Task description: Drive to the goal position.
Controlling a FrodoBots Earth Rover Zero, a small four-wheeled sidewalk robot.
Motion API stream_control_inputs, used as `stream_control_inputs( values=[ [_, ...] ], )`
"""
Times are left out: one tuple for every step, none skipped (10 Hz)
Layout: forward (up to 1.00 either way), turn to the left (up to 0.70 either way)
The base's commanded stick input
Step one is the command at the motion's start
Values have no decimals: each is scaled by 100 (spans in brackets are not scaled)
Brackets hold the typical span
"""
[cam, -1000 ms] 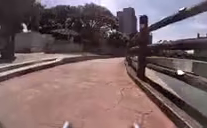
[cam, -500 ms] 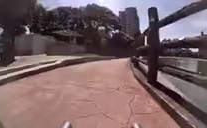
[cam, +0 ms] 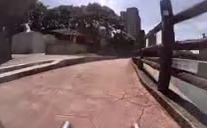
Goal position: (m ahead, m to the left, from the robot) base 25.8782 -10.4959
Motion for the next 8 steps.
stream_control_inputs(
  values=[
    [70,0],
    [70,0],
    [70,0],
    [70,0],
    [70,-26],
    [70,-35],
    [70,-35],
    [70,-35]
  ],
)
